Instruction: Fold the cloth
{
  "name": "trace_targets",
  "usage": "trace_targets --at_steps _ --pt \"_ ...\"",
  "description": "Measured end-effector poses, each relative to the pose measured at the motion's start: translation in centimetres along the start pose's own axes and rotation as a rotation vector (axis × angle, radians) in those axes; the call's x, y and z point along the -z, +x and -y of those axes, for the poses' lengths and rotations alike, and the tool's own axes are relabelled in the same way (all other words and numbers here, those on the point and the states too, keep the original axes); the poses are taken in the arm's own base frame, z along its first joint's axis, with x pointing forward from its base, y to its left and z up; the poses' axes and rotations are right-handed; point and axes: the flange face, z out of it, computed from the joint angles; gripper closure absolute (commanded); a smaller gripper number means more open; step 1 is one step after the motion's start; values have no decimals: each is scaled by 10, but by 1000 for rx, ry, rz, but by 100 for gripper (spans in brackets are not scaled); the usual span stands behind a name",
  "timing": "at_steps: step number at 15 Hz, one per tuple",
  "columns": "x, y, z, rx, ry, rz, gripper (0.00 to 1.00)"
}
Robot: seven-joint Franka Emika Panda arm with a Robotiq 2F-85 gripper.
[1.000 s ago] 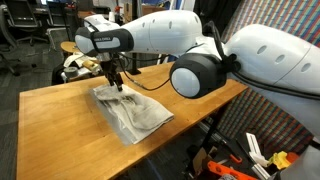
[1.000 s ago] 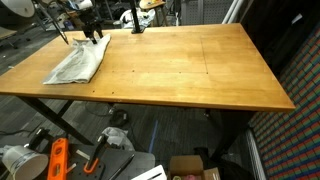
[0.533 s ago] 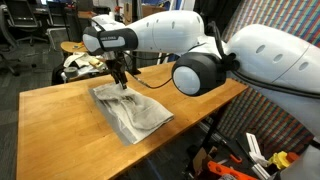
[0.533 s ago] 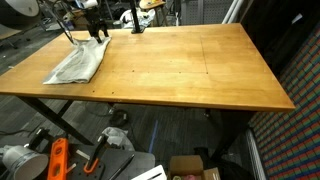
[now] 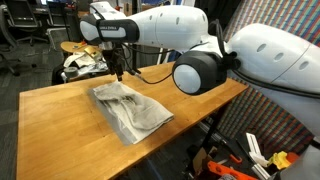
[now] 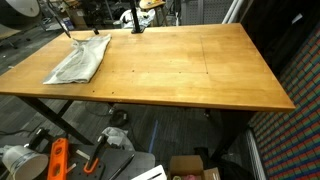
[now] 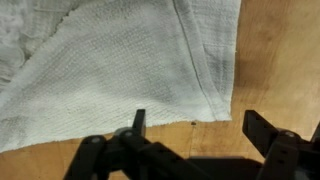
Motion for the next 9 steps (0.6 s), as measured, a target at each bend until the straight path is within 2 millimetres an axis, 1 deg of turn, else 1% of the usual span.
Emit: trace_targets --at_steps 3,9 --pt "-3 -8 0 9 7 22 0" --pt "-27 -26 -3 27 -14 25 0"
